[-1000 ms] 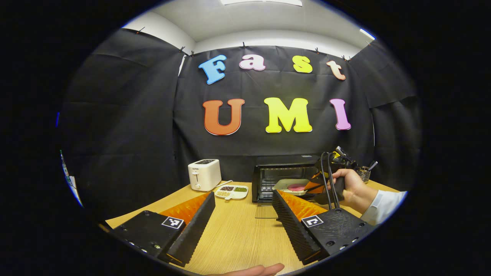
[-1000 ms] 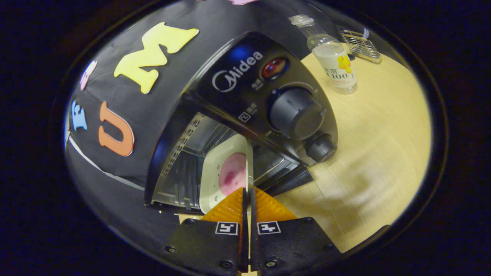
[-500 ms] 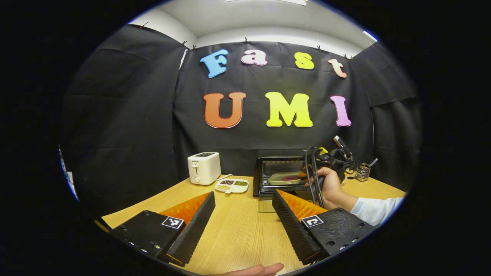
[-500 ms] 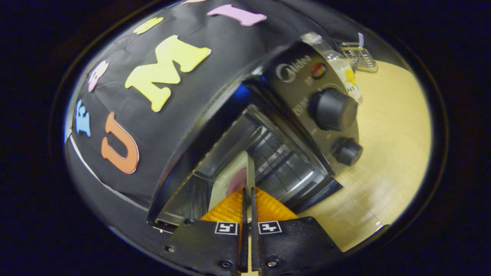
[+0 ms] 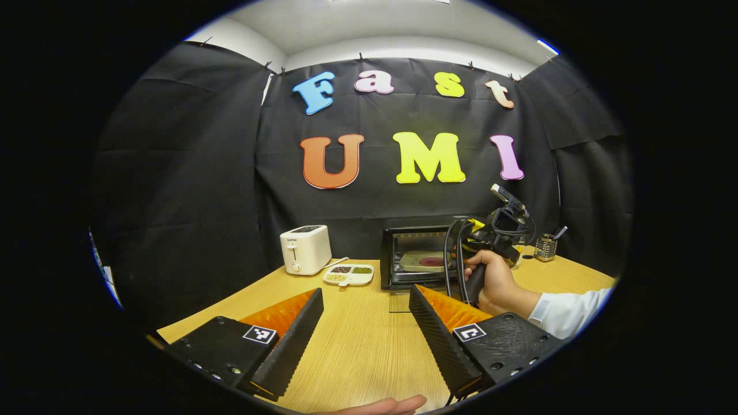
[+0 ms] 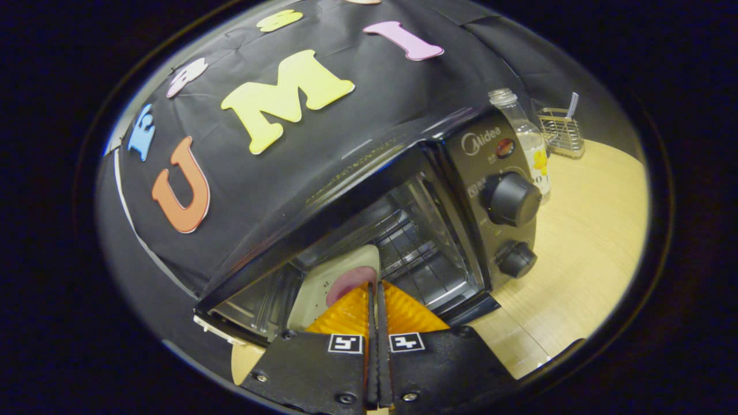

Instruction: Open the electric oven with the left hand, put the food in, and close the electric oven.

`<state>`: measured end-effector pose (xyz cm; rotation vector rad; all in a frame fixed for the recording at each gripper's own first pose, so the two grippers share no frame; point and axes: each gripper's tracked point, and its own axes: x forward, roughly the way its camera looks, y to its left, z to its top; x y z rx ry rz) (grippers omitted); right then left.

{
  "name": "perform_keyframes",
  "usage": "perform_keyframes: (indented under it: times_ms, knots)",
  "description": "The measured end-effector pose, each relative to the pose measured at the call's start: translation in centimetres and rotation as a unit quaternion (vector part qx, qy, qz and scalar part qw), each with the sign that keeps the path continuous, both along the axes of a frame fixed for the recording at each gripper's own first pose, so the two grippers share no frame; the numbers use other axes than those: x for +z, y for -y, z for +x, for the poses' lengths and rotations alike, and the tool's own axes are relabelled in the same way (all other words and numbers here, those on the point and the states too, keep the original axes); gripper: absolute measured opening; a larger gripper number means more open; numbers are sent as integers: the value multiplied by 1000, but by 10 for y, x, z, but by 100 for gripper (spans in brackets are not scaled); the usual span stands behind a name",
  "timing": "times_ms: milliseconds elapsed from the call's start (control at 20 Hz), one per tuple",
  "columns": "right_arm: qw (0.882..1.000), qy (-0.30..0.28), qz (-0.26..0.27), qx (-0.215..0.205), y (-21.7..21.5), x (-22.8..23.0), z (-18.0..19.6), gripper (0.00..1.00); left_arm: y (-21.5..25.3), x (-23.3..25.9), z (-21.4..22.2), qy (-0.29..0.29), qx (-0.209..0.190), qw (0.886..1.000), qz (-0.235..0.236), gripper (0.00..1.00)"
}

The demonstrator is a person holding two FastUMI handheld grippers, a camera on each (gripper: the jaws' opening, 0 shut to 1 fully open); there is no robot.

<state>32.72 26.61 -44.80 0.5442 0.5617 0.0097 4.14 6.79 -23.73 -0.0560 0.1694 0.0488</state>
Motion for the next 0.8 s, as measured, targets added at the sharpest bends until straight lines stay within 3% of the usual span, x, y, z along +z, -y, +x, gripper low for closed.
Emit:
perform_keyframes:
  times_ms: [50, 150, 200, 250, 300, 350, 700, 800]
  knots:
    - [1000, 0, -1, 6, 2, 1, -7, 0, 0, 1, 0, 0, -1, 1000, 2, 95]
    - [1000, 13, -2, 24, 5, 9, -23, 5, -1, 2, -1, -2, 2, 1000, 3, 95]
    - [999, 21, -8, 35, 6, 12, -32, 0, -1, 0, 0, -6, 4, 1000, 1, 96]
    - [998, 31, -15, 45, 9, 17, -39, 5, 1, -3, -1, -10, 3, 1000, -1, 96]
    - [997, 37, -23, 62, 10, 19, -49, 1, 3, -3, -2, -14, 2, 1000, -1, 95]
    - [996, 43, -29, 72, 12, 22, -57, 9, 5, -4, -2, -17, 1, 1000, 1, 95]
    - [979, 117, -115, 121, 47, 61, -111, 39, 29, -25, 11, -51, -21, 998, -5, 95]
    - [973, 141, -135, 123, 61, 79, -125, 62, 35, -34, 18, -64, -25, 998, -11, 95]
